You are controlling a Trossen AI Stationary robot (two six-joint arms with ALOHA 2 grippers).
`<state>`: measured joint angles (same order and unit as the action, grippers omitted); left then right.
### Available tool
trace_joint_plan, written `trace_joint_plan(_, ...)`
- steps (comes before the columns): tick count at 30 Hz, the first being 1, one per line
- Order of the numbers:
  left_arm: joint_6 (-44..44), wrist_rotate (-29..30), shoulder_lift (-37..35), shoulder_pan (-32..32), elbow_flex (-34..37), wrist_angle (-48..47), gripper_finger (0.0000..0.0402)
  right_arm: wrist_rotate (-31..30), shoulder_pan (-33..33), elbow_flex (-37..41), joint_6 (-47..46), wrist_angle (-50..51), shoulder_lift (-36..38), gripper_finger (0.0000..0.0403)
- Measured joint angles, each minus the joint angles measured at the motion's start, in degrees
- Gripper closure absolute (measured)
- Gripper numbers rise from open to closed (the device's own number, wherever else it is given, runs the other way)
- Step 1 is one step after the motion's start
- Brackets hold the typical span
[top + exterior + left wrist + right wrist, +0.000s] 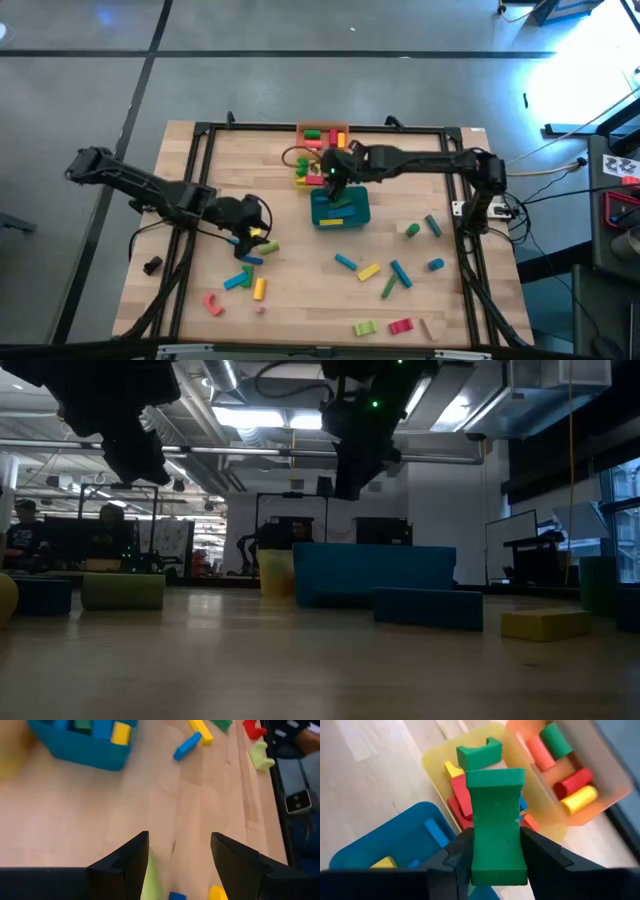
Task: Sort blocks by size
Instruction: Put the green arch block into the yellow bin, then put the green cylinder block into the yellow bin
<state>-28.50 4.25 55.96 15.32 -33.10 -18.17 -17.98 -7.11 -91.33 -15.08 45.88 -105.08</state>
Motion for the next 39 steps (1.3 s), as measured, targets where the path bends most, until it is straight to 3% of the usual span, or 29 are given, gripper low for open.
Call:
trace_joint_plan(3, -0.17, -0.03, 2.67, 1.92, -0.86, -0.24, 0.0204, 4.02, -1.97, 0.0, -0.03, 0.01, 0.0, 0.0235)
trace_joint_plan(9, 0.36, -0.08, 6.41, 4.18, -3.81, -3.18, 0.0204, 4.72, -3.07, 0.0, -0.02, 0.03, 0.0, 0.0205)
trace_joint_plan(16, -0.22, 4.83, 10.34, 4.21, -4.22, -8.8, 0.0204, 7.58, -3.0, 0.0, -0.02, 1.9, 0.0, 0.02)
trace_joint_plan(22, -0.06, 5.37, 17.17, 4.21, -4.22, -7.77, 0.0204, 11.54, -2.21, 0.0, -0.05, 5.71, -0.02, 0.0199)
trace_joint_plan(29, -0.82, 5.47, 23.41, 4.1, -4.22, -6.0, 0.0204, 10.5, 3.96, 0.0, -0.04, 6.38, 0.5, 0.0199)
trace_joint_plan(39, 0.84, 5.3, 27.51, 3.94, -4.2, -3.52, 0.0204, 8.52, 17.72, 0.0, -4.29, 9.52, 1.51, 0.0199)
